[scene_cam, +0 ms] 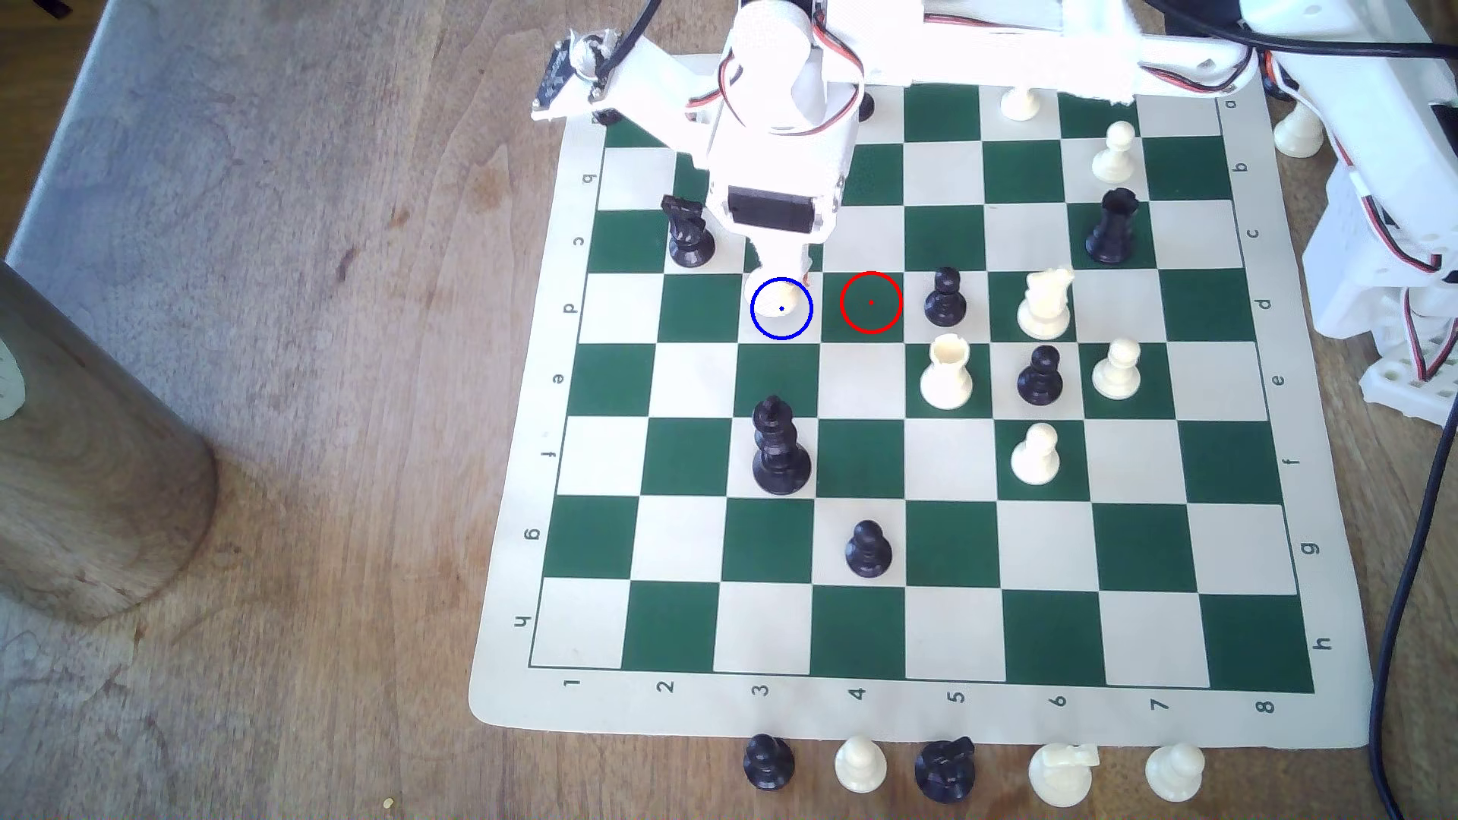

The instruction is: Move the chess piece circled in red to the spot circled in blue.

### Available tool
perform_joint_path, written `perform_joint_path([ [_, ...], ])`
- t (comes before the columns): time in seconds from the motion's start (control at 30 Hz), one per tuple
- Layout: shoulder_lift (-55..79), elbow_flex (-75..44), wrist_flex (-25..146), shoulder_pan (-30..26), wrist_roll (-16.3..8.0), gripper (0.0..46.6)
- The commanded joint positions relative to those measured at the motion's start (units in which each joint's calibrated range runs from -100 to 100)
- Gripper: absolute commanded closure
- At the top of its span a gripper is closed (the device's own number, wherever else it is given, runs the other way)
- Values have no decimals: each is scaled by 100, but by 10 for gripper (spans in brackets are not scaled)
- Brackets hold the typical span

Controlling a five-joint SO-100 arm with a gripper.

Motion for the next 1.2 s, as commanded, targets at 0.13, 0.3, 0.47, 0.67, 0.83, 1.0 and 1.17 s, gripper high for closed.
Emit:
perform_joint_path([
  [0.13, -149, -434, -38, -1, -20, 463],
  [0.3, -72, -416, 19, -1, 0, 463],
  [0.47, -21, -380, 52, -1, 15, 463],
  [0.67, 38, -380, 68, -8, -29, 393],
  [0.83, 29, -380, 19, -1, -83, 316],
  [1.0, 29, -343, -46, -1, -117, 299],
  [1.17, 4, -316, -30, -24, -122, 297],
])
